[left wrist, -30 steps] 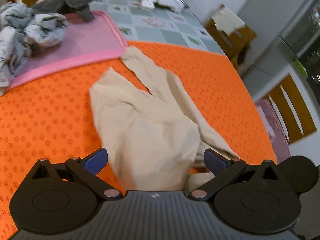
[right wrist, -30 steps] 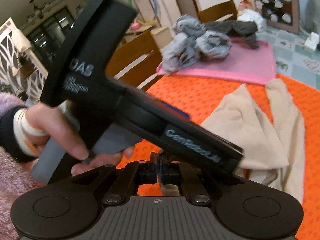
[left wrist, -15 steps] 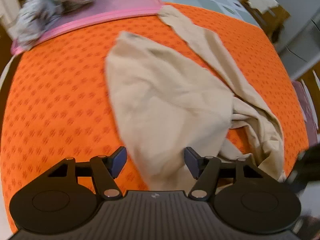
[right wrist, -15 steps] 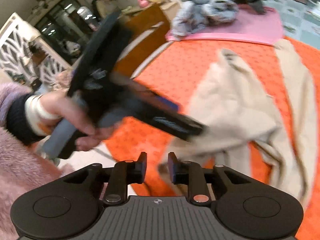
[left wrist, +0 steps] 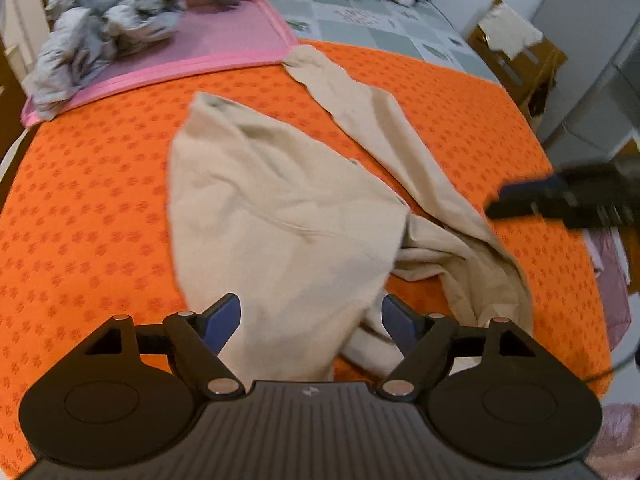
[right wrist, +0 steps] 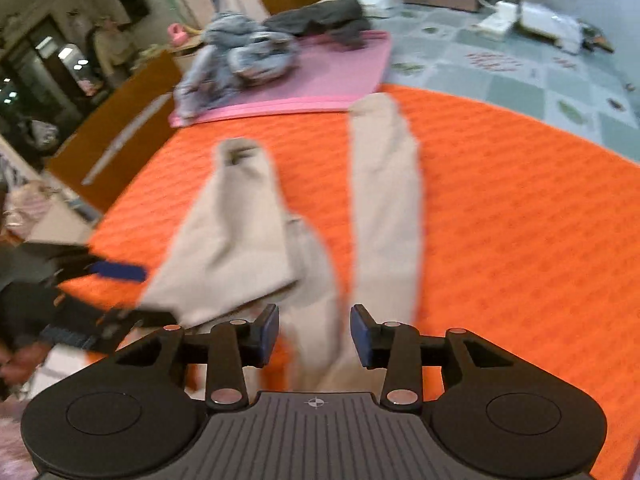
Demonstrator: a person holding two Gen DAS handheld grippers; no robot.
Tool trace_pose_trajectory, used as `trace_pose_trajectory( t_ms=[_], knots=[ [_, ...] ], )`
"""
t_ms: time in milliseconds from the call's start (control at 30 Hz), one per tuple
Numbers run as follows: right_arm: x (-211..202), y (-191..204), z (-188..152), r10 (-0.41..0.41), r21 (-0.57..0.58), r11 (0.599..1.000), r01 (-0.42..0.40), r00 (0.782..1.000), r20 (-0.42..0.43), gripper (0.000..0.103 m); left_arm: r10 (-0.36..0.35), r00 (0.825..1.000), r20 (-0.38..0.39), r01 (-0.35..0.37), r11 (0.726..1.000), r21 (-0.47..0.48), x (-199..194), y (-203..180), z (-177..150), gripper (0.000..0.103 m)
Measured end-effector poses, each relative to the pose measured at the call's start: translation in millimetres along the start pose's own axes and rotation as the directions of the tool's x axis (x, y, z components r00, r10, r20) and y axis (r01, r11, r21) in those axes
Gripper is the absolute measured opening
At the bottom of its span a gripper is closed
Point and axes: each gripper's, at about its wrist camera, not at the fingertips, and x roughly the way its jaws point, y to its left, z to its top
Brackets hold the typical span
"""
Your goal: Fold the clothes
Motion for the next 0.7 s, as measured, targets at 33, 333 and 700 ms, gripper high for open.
trace_pose_trajectory(
  t_ms=[33,333,700],
  knots=[
    [3.7,-7.1,3.7,-0.014,0.004,1.000,0.014,1.000,0.003,0.043,0.008,1.000,-0.002,-0.008,1.000,0.007,4.4,-3.8,-0.2,0.083],
    [43.7,-53.3,31.9,-0.036,0.068,0.997,0.035,0.999,0.005,0.054,0.118,0.993,-0.001,-0.118,0.992,0.054,31.6,-26.6,-3.0,0.084],
    [87.3,-65.9,55.6,-0.038,0.070,0.997,0.041,0.998,-0.043,0.041,0.249,0.967,0.054,-0.248,0.968,-0.026,34.8,-24.4,-1.5,0.025]
  ],
)
